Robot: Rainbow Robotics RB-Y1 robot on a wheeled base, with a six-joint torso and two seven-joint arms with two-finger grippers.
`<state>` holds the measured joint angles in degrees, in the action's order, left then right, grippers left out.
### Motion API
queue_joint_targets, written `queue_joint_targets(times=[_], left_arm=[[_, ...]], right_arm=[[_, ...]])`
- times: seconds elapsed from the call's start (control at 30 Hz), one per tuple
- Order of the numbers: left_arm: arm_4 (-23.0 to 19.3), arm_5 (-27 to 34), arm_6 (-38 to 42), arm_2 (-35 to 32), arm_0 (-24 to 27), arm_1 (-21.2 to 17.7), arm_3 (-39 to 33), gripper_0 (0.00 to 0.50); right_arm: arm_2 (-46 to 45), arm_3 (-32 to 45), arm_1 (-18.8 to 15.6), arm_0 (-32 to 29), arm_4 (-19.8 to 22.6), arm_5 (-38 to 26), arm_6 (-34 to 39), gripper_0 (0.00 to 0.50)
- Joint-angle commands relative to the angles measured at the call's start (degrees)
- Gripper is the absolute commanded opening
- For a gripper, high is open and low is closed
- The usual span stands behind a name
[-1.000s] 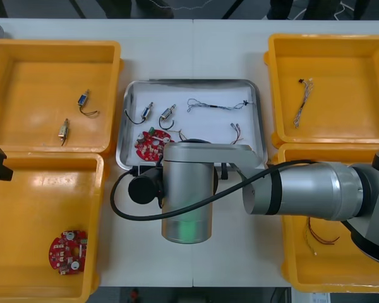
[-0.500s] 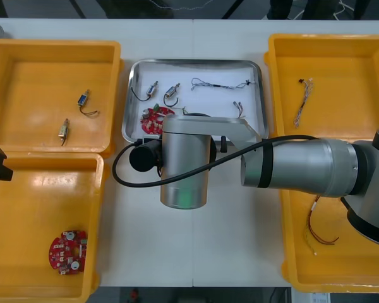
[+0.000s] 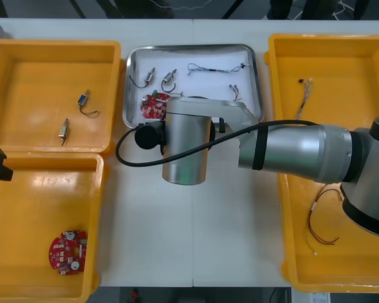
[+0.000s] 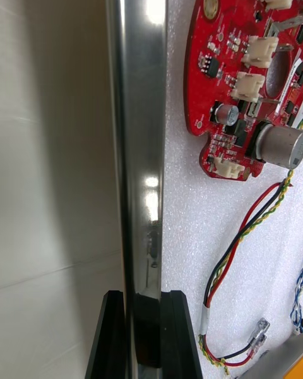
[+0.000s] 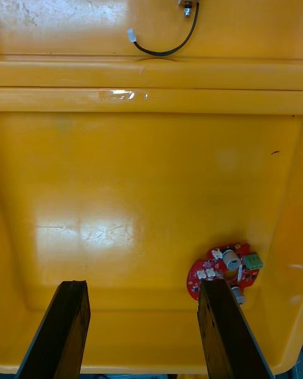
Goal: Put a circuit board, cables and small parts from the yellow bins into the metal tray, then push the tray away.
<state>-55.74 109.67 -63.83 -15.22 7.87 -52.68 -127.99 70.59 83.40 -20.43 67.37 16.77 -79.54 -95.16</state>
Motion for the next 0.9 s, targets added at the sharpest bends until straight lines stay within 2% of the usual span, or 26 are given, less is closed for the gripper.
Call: queue_joint_targets(times=[0.03,0.3,0.5,0.9], left_arm=[[-0.2,0.3,-5.4,-1.7,-0.9,-2.2,-0.9,0.5],[-0.2,0.3,-5.4,-1.7,-0.9,-2.2,-0.9,0.5],[-0.2,0.3,-5.4,-1.7,-0.9,-2.2,-0.9,0.5],[-0.2,0.3,-5.4,-1.7,-0.9,-2.2,-0.9,0.5]], right_arm=[[-0.7,-1.3,1.5,3.6,-0.5,1.2,-2.9,0.0],[-3.1,-5.0,2.6,4.6,1.2,3.2,-3.6,0.0],[-3.3,-9.0,2.8,5.2,1.2,8.3,-4.6,0.0],[-3.3,-13.7,3.1,5.8,1.2,12.5,-4.7,0.0]])
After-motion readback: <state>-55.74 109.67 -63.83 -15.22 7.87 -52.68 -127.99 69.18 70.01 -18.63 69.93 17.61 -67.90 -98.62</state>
